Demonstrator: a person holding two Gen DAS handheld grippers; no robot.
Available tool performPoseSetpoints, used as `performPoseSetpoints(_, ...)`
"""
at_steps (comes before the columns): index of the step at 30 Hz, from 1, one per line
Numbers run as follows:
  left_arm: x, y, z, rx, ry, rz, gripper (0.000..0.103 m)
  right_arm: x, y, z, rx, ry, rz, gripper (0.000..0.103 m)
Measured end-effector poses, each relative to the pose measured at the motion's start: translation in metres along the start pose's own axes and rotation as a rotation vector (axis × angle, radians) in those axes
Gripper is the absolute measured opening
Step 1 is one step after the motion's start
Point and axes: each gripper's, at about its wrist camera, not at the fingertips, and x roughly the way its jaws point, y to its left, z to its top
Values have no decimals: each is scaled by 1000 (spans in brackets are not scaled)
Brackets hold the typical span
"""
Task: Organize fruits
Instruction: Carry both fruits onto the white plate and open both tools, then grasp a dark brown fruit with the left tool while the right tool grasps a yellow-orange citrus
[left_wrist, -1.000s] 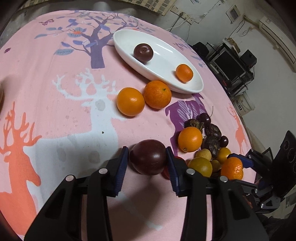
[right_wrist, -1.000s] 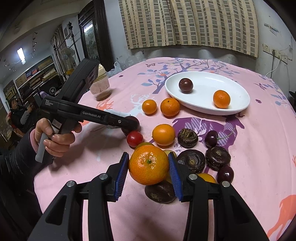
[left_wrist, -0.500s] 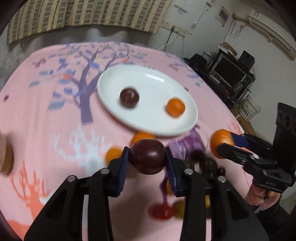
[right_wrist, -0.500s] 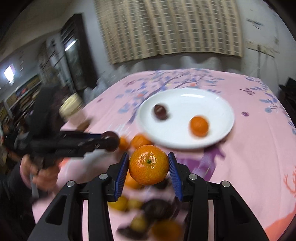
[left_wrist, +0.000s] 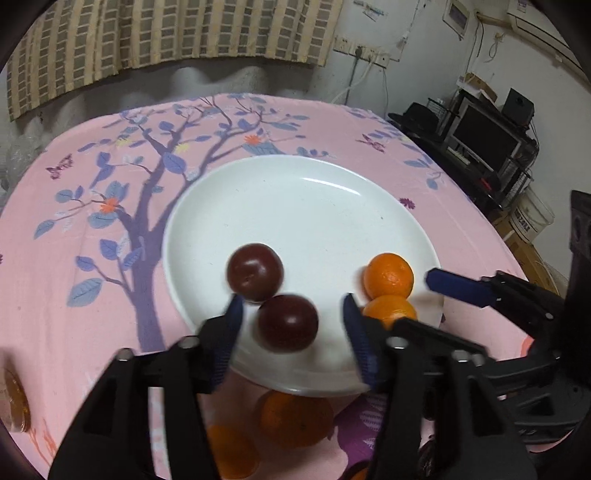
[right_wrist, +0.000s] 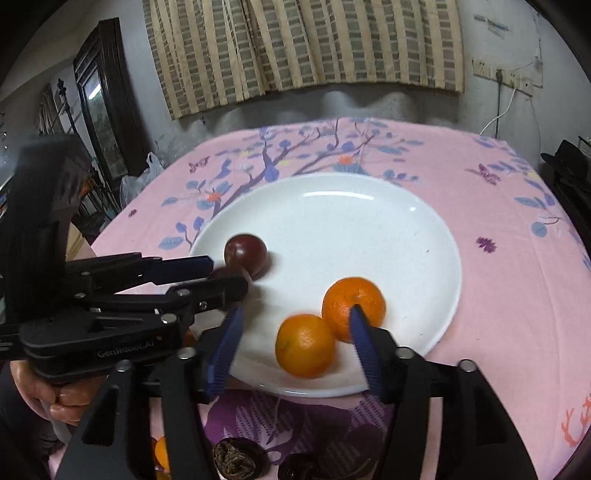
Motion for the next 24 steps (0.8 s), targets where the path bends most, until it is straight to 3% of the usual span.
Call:
performPoseSetpoints(4, -36, 5, -10, -12, -66, 20, 87, -31, 3, -8, -10, -41, 19, 67)
performPoseSetpoints(6, -54, 7, -20, -21, -99, 31, 89, -46, 5, -20, -22, -55, 17, 67)
performPoseSetpoints(11, -84, 14, -57, -40, -115, 55, 91, -75, 1, -62, -16, -61, 9, 68)
performPoseSetpoints(18, -98, 25, -110, -69, -88, 60, 91, -112, -2, -123, 102, -61, 64, 67)
performPoseSetpoints(24, -106, 26, -120, -63, -98, 53, 91, -101, 4, -151, 125, 34, 62, 66)
